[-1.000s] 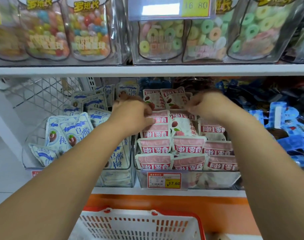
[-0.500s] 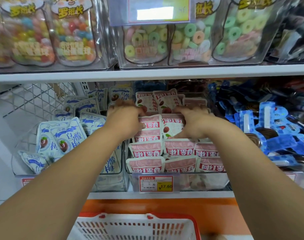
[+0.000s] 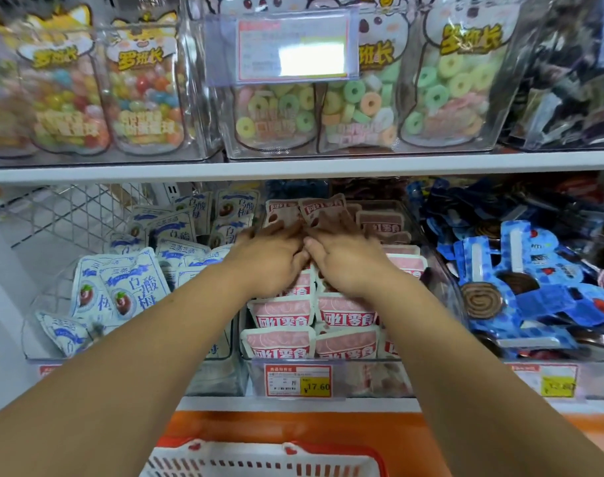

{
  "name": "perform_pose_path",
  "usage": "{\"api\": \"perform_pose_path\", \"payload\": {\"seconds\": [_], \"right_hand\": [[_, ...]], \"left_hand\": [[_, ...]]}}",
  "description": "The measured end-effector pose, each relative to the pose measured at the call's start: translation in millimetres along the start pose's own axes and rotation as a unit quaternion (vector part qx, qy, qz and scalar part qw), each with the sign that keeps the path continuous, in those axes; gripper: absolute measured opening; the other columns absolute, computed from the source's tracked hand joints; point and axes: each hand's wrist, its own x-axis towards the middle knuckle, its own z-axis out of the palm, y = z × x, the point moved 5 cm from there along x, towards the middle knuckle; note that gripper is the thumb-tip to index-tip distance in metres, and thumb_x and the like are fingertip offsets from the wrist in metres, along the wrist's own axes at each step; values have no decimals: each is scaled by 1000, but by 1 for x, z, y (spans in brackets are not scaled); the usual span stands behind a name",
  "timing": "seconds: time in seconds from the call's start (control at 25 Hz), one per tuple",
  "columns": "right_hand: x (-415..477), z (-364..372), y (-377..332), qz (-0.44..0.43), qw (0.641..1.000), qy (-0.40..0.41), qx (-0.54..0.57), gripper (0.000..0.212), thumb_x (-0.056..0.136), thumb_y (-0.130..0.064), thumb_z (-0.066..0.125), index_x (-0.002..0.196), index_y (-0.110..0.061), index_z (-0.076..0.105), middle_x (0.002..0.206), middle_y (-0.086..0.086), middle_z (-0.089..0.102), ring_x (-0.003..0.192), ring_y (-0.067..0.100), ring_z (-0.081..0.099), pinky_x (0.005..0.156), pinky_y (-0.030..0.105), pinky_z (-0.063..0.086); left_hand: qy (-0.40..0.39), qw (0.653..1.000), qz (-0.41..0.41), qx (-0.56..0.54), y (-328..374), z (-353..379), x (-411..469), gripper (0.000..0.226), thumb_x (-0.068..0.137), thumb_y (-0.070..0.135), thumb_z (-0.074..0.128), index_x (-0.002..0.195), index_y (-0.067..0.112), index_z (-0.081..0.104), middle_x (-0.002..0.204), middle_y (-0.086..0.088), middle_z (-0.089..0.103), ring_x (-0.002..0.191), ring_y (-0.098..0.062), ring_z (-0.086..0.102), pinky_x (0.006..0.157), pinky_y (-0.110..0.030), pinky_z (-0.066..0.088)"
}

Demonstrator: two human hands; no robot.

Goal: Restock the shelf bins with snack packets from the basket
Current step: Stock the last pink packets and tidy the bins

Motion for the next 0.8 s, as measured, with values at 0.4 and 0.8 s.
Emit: {"api": "perform_pose_path", "payload": {"seconds": [0.4,0.8], "right_hand": [[-13,-56,37,71,997,-16,29,39,104,-34,35,139,-25,49,126,7,57,118,25,50,98,35,38],[-40,-48,88,143,980,-50,-128,14,92,-44,59,94,-35,69,136,-9,54,150,25,1,112,62,-14]], "left_hand": [[-9,999,-41,-23,-3,-8,-11,50,102,52,20,148,35,29,160,8,22,144,-18,25,114,-54,17],[-98,991,36,-78,36,8,-12,51,102,52,15,152,43,8,162,13,-1,150,-14,-3,119,-38,-6]]}}
